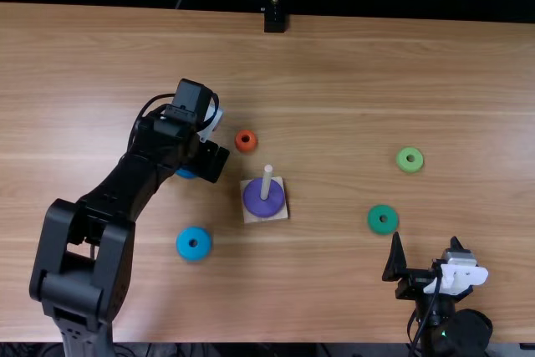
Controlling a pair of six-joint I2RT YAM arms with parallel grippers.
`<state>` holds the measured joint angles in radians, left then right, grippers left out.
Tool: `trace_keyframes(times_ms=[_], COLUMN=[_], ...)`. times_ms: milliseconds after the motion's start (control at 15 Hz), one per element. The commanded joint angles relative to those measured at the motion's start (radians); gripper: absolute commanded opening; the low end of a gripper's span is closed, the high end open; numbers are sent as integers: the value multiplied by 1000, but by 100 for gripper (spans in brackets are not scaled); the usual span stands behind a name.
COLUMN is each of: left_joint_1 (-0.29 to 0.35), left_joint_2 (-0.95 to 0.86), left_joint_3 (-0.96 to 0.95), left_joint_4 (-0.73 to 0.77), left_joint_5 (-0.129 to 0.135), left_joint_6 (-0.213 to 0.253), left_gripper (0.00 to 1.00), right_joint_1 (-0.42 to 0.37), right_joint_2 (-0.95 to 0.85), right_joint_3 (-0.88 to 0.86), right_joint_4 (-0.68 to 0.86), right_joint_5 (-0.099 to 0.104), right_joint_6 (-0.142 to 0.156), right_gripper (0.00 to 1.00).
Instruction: Build the Hanoi tower: stack the rings onto the peg from bottom to top in this color order: purple, dark blue, light blue, dark green, light green, yellow, orange.
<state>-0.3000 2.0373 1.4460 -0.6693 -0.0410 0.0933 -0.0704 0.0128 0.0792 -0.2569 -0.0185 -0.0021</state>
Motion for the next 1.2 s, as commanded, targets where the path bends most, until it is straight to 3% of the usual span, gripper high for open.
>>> trace_keyframes(times_ms=[0,133,600,667,733,800,1133], left_joint_1=[19,25,24,24,24,22,22], left_joint_2=[4,3,3,3,1,1,-5], left_joint_3=[-29,-45,-61,-61,-62,-62,-59], left_joint_4=[-3,-3,-3,-1,5,8,-3], left_joint_5=[12,30,32,32,32,30,30], left_joint_6=[12,12,12,12,13,13,13], left_gripper=[100,100,100,93,63,41,2], right_joint_1=[-9,-9,-9,-9,-9,-9,-9], right_joint_2=[-13,-13,-13,-13,-13,-13,-13], right_joint_3=[-62,-62,-62,-62,-62,-62,-62], right_joint_4=[-70,-70,-70,-70,-70,-70,-70], right_joint_5=[-4,-4,-4,-4,-4,-4,-4], right_joint_6=[-5,-5,-5,-5,-5,-5,-5], right_gripper=[100,100,100,100,100,100,100])
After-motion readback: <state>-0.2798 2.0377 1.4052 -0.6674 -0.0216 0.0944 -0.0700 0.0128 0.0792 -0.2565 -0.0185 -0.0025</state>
